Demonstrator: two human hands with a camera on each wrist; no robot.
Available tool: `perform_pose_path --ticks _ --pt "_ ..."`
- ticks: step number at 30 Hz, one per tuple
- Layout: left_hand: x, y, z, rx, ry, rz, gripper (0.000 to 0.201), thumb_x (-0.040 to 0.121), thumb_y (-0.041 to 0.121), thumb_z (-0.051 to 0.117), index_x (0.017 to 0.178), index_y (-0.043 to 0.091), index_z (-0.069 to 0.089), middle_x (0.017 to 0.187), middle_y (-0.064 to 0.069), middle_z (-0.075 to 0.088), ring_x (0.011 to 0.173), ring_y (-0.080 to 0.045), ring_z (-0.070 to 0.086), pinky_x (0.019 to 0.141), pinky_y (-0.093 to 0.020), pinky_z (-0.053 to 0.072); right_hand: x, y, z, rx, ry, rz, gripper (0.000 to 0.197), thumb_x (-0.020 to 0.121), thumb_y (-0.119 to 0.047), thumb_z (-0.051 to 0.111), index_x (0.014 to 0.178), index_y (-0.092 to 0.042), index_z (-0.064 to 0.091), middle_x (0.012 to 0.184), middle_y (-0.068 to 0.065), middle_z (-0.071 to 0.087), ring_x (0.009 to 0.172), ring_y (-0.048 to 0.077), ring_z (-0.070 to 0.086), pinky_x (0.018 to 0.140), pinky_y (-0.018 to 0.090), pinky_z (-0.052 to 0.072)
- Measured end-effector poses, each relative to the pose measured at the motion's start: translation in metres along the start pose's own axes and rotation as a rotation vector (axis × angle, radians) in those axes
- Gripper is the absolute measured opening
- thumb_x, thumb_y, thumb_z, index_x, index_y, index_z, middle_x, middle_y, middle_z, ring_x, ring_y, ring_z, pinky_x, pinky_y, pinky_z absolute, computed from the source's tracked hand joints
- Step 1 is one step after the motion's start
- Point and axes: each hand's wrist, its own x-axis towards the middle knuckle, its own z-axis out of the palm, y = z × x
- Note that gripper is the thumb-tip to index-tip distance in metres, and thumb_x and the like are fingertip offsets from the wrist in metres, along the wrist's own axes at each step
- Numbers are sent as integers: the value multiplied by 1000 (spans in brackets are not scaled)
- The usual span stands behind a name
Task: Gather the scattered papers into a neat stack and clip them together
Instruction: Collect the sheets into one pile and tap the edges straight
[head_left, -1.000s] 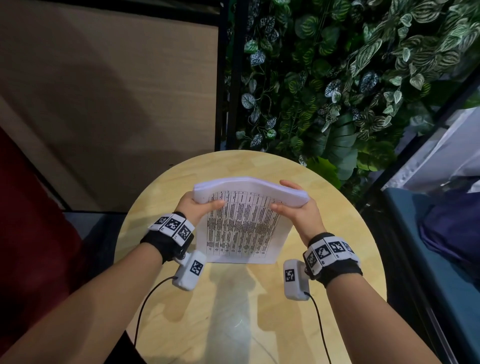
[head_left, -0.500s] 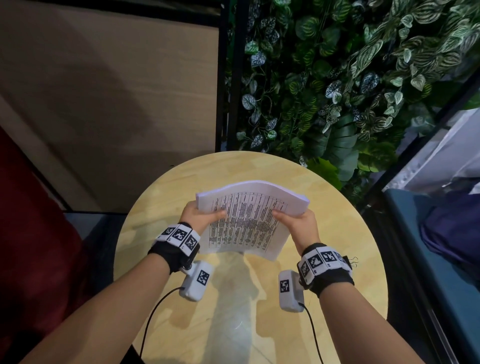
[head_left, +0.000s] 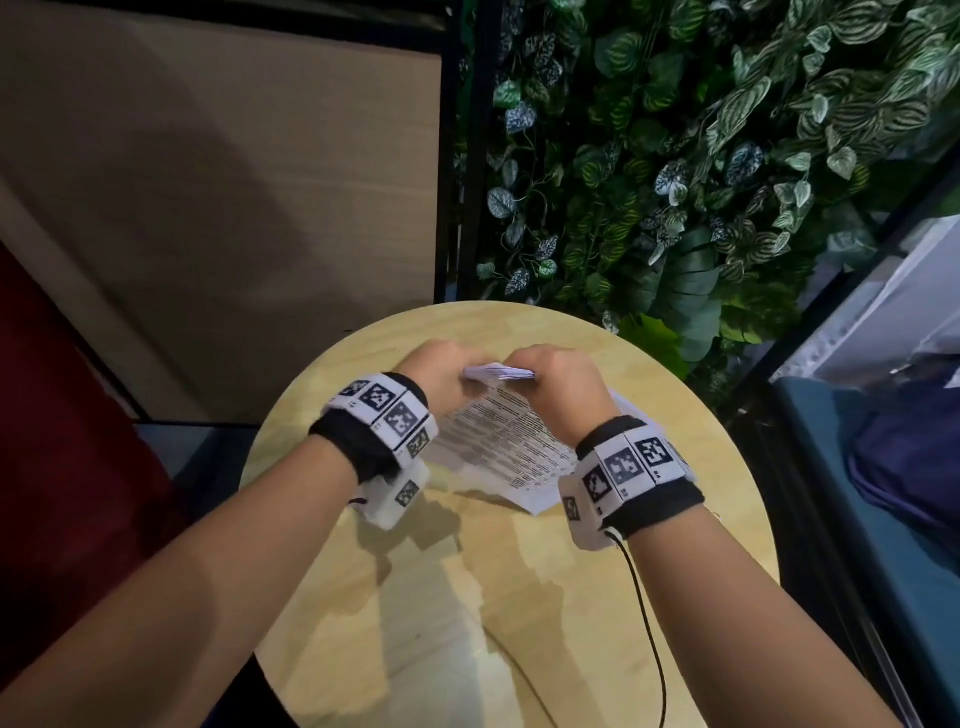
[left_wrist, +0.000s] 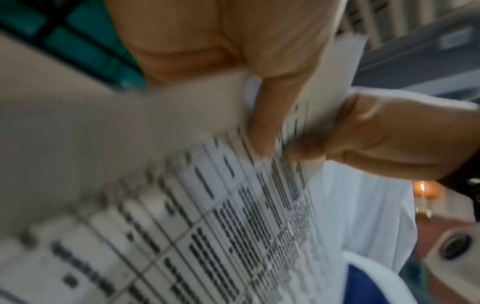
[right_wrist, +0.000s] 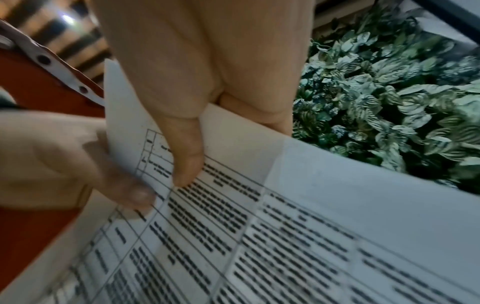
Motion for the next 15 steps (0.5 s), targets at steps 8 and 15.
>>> perform_pose_path --ticks 8,15 --pt "-21 -59 -2 -947 207 -268 18 59 20 85 72 19 72 66 9 75 73 -10 71 77 -30 55 -39 75 5 466 597 587 121 50 -49 86 147 -25 17 149 11 29 137 25 31 111 48 29" --pt "-13 -60 25 -894 296 -471 17 77 3 71 94 0 69 54 14 66 66 -8 58 82 -27 44 -50 84 29 1129 217 573 30 66 -26 82 90 -14 70 91 0 75 88 22 69 93 48 51"
